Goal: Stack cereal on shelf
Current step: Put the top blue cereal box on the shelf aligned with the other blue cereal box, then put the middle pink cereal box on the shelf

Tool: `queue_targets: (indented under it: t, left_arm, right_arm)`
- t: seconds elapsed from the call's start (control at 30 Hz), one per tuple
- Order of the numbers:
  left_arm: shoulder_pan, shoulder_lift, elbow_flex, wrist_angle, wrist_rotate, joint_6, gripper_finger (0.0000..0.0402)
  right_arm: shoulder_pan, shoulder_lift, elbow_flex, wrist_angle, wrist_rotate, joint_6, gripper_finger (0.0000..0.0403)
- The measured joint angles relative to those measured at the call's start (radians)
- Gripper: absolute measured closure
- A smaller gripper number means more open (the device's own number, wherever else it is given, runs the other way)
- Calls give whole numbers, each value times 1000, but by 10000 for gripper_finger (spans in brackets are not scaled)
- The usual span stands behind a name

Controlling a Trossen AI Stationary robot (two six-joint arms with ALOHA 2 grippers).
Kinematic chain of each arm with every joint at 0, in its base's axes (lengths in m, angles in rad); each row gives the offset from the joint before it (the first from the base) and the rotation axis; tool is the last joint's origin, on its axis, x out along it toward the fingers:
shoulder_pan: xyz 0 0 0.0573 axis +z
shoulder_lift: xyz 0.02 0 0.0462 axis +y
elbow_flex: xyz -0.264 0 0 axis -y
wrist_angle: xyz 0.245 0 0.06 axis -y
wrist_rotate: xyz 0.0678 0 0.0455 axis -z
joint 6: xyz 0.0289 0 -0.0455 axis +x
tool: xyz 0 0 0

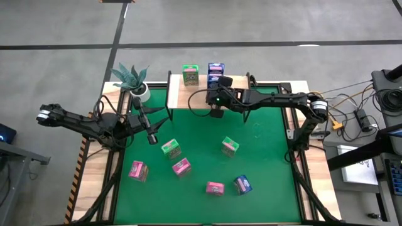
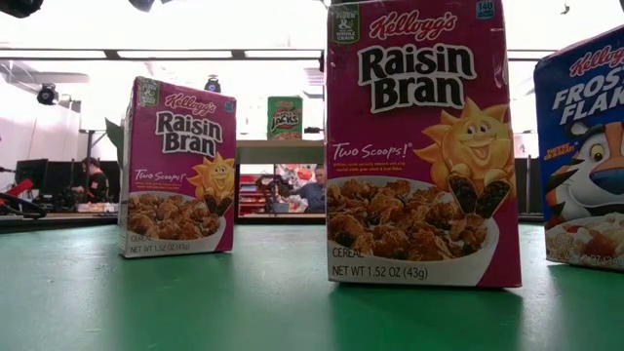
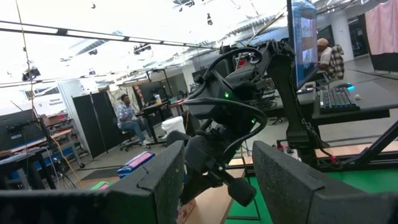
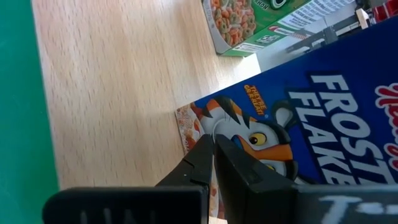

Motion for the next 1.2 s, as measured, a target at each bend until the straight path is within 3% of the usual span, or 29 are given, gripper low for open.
queue_targets:
  t: [0.73,0.97,1.2]
  left_arm:
    - [0,0,0,0,0,0,229]
    - [0,0,0,0,0,-23,229]
    - [-2,3,0,-9,66,-115,229]
  right_arm:
    - [25,-9,12,-1,0,-8,394]
    - [105,-88,14,-23,-2,25,394]
    - [172,-197,-109,31,-56,83,394]
